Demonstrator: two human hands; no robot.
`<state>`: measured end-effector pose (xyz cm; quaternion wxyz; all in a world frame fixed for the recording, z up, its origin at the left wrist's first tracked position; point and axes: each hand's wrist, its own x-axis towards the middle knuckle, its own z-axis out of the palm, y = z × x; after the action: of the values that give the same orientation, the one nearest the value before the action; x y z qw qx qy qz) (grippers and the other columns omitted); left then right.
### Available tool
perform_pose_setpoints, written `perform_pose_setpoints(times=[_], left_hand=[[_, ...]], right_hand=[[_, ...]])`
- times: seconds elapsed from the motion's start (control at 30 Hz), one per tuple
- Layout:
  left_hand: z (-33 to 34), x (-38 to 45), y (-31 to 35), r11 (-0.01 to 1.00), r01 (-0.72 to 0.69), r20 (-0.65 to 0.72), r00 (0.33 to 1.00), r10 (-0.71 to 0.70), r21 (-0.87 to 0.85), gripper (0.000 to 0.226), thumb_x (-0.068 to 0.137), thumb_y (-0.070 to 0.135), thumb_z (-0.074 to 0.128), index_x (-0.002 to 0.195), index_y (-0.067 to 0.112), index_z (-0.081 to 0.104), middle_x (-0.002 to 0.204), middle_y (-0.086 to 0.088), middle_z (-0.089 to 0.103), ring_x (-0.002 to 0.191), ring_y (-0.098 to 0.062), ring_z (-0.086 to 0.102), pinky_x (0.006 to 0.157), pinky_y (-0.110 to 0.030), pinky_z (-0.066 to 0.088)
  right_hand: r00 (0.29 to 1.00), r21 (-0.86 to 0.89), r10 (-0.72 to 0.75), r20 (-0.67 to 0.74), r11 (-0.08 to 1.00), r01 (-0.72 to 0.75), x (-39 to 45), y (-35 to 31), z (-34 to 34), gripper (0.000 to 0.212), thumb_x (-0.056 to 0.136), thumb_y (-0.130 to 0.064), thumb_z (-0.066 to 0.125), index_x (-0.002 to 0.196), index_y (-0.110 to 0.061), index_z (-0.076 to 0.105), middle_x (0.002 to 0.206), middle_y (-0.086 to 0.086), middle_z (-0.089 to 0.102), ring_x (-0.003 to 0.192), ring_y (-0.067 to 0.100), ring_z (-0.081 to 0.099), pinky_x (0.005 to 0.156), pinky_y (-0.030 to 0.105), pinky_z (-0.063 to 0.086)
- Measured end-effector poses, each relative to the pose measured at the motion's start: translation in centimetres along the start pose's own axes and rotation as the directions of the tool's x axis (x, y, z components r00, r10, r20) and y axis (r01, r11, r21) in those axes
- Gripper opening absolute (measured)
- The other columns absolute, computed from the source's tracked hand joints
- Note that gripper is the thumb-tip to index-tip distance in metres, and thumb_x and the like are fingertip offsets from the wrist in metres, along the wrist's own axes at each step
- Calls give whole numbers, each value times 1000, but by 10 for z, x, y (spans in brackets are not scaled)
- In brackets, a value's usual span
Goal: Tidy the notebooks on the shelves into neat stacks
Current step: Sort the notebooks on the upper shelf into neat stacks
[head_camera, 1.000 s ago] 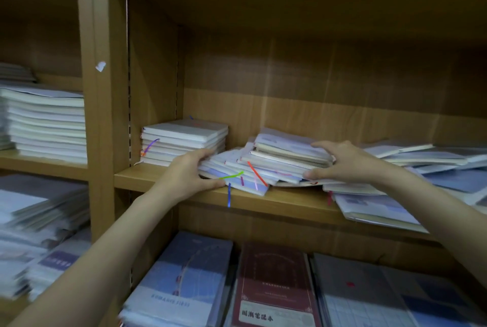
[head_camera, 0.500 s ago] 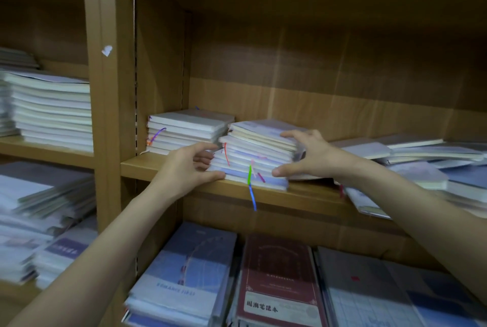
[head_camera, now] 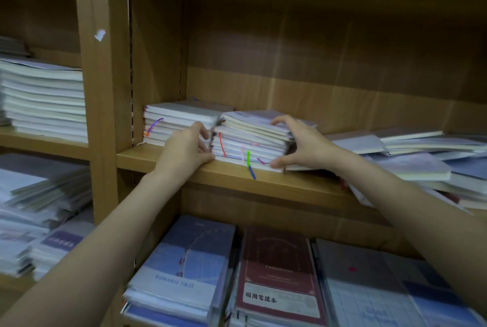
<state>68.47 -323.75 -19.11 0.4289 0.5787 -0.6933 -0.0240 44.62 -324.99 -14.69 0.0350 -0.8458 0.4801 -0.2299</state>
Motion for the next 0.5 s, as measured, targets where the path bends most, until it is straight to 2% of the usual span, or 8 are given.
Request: perform_pose_setpoints(times=[0.03, 0.1, 0.17, 0.27, 0.4, 0.5], left_hand=[[3, -1, 1, 999, -22, -37, 999, 23, 46, 34, 77, 12, 73, 104, 14, 52, 78, 4, 59, 84, -19, 62, 78, -31, 48], [9, -4, 3, 989, -109, -94, 989, 119, 105, 37, 79, 11, 69, 112, 12, 52, 93, -3, 55, 94, -25, 56, 79, -31, 43], [15, -4, 6, 972, -177, -125, 972, 197, 153, 51, 79, 11, 68, 125, 12, 47, 113, -10, 47, 108, -28, 46, 90, -33, 38], [24, -4, 15, 936, -238, -131, 951, 279, 260, 65, 78, 16, 68, 137, 20, 39, 134, -9, 37, 122, -28, 33, 100, -38, 32], [35, 0, 28, 848, -416, -36, 892, 451, 329, 76, 78, 19, 70, 143, 30, 32, 151, -7, 26, 138, -32, 21, 109, -49, 22], [39, 5, 36, 775, -501, 102, 858, 504, 385, 79, 88, 29, 59, 146, 35, 6, 157, -1, 11, 144, -28, 6, 114, -47, 8]], right_hand=[[1000, -21, -14, -4, 1000, 14, -2, 3, -1, 84, 70, -35, 81, 137, -31, 31, 144, -3, 30, 127, 13, 38, 89, 20, 31], [1000, -79, -24, -8, 997, 23, -10, 8, -10, 85, 70, -38, 79, 140, -28, 31, 143, -4, 31, 129, 12, 35, 93, 18, 29], [1000, -121, 16, -4, 993, -16, -21, 17, -27, 79, 72, -42, 76, 139, -27, 36, 140, -4, 37, 129, 14, 38, 99, 23, 32], [992, -261, 123, 39, 959, -108, -42, 36, -54, 70, 75, -47, 72, 135, -30, 41, 137, -4, 41, 128, 16, 39, 101, 26, 31], [972, -412, 220, 80, 895, -168, -63, 57, -78, 54, 79, -52, 64, 126, -30, 51, 133, -4, 48, 120, 15, 44, 96, 27, 34], [978, -464, 193, 79, 875, -135, -70, 61, -85, 44, 86, -45, 60, 127, -31, 52, 129, -6, 55, 106, 9, 48, 89, 25, 39]])
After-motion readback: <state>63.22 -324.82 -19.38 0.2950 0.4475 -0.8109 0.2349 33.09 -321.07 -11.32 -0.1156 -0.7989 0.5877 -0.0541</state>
